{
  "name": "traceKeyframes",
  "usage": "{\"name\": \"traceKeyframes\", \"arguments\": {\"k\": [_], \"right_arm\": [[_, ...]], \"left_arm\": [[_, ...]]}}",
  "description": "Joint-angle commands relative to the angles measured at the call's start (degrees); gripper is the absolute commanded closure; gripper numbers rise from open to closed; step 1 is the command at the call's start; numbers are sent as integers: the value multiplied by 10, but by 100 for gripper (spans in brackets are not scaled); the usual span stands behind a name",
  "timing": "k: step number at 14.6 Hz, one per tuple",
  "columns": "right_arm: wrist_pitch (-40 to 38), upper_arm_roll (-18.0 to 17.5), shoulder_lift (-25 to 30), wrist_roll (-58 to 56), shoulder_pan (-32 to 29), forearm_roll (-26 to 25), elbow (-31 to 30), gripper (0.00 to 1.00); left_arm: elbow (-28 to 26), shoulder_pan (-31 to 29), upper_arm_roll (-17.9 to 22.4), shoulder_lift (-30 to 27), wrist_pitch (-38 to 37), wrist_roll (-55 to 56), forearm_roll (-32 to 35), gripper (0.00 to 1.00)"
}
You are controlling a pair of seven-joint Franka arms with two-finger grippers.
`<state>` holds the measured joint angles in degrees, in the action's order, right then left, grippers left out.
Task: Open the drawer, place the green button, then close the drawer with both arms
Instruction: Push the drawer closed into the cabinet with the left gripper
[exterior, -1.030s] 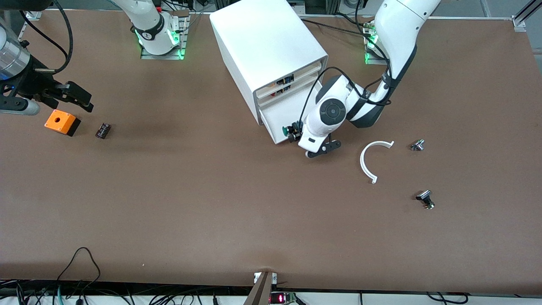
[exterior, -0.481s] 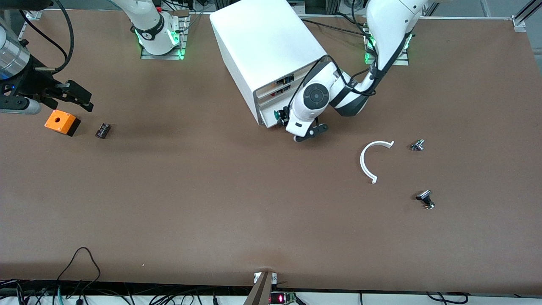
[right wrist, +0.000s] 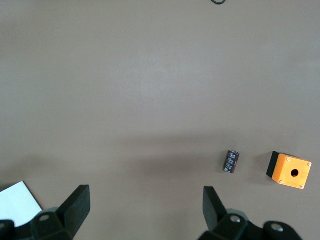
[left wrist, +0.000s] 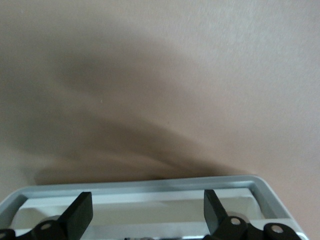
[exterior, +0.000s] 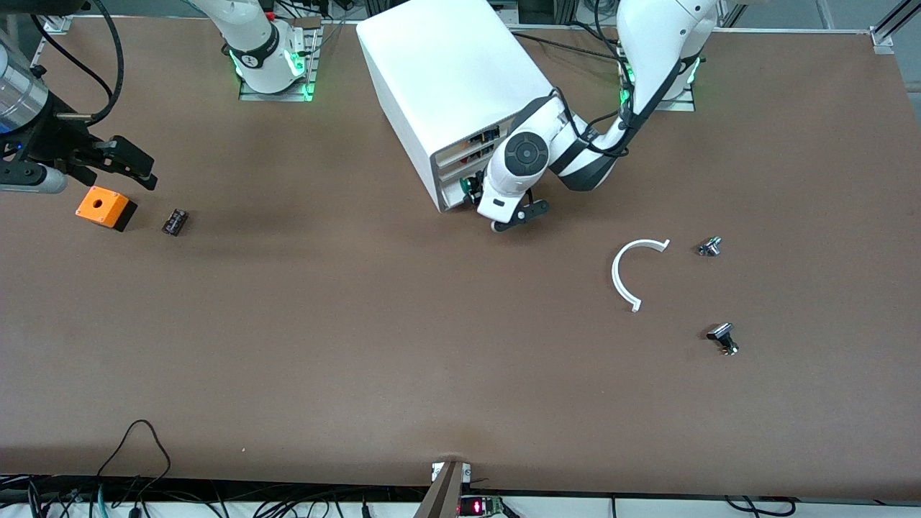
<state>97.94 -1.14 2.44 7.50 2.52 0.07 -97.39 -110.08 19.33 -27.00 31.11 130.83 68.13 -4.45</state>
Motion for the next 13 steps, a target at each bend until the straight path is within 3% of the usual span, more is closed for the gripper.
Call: {"name": "traceKeyframes", "arguments": {"k": [1,8,13], "right_arm": [[0,3,-1,-3,5,-2,9,0],[8,3,-3,-4,9,-2,9,0],[12,3,-5,-10,9,-5,10,0]], "left_arm": [[-19,1,-10,-25,-19,16,-6,2],[-15,-7,-9,-27,-23,7,-2,2],[0,-53,-2,-39,-25,-24,52,1]]}}
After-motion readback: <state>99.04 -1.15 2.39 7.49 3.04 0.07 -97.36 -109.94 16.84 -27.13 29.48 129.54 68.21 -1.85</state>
